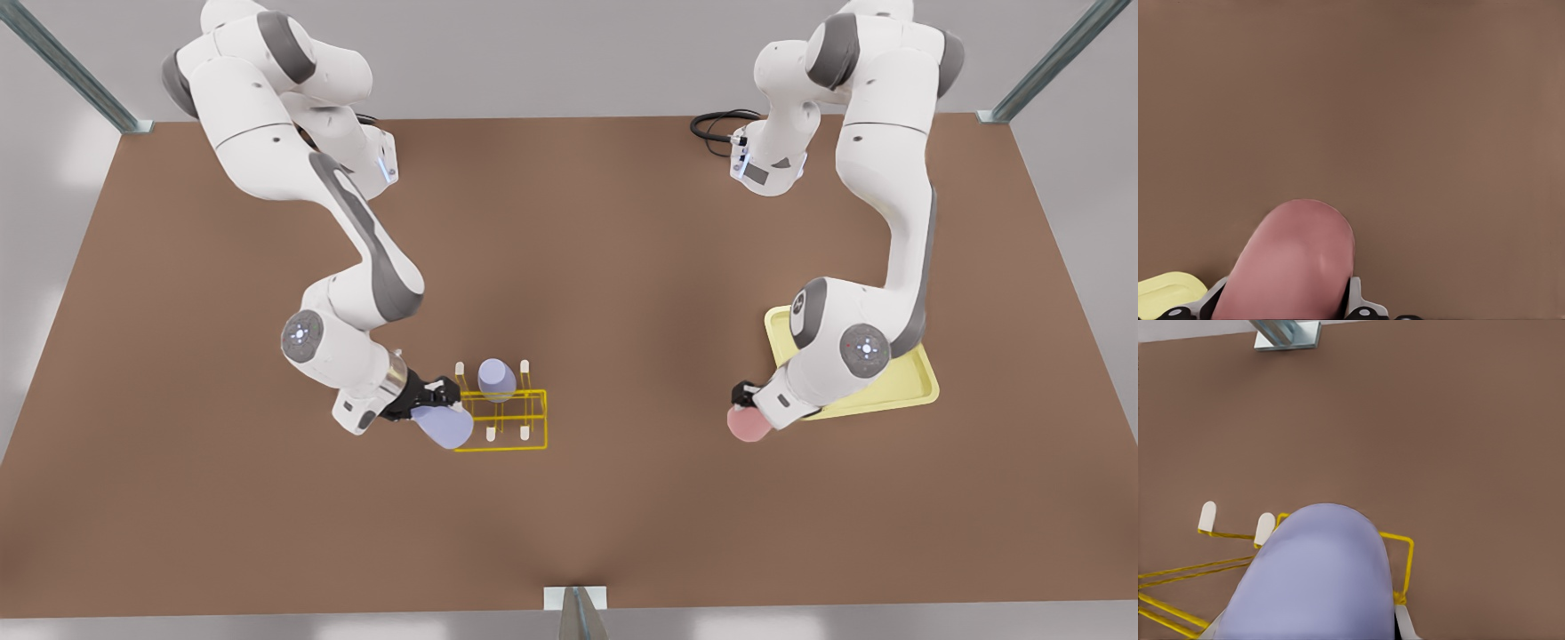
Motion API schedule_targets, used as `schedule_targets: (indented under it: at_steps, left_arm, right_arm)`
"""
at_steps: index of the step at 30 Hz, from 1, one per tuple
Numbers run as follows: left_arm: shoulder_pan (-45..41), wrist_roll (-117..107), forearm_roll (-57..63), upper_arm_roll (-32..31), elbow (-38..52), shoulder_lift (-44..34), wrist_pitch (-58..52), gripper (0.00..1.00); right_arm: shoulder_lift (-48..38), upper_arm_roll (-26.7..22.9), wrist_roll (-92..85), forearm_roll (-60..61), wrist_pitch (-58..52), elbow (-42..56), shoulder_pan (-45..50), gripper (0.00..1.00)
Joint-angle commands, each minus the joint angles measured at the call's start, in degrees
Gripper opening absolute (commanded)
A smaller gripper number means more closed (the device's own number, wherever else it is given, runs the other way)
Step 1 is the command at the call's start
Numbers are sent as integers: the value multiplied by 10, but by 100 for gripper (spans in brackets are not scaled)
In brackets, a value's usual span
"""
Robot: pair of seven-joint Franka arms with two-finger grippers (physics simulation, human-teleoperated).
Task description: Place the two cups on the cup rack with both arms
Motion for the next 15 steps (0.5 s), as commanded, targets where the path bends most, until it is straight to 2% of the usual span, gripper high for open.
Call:
schedule_targets:
  at_steps: [1,5,10,11,15]
  left_arm:
    - [0,-386,0,-21,40,23,-3,82]
    - [0,-517,-21,-51,153,93,-3,82]
    - [-62,-591,-38,-51,324,185,-2,82]
    - [-76,-591,-42,-51,347,198,3,82]
    - [-91,-586,-53,-100,394,231,22,82]
  right_arm:
    - [1,0,-15,7,14,-1,3,80]
    - [15,0,-19,8,17,-2,6,80]
    - [20,0,-23,8,16,-5,6,81]
    - [21,0,-23,8,16,-4,6,100]
    - [24,0,-24,7,16,-2,6,100]
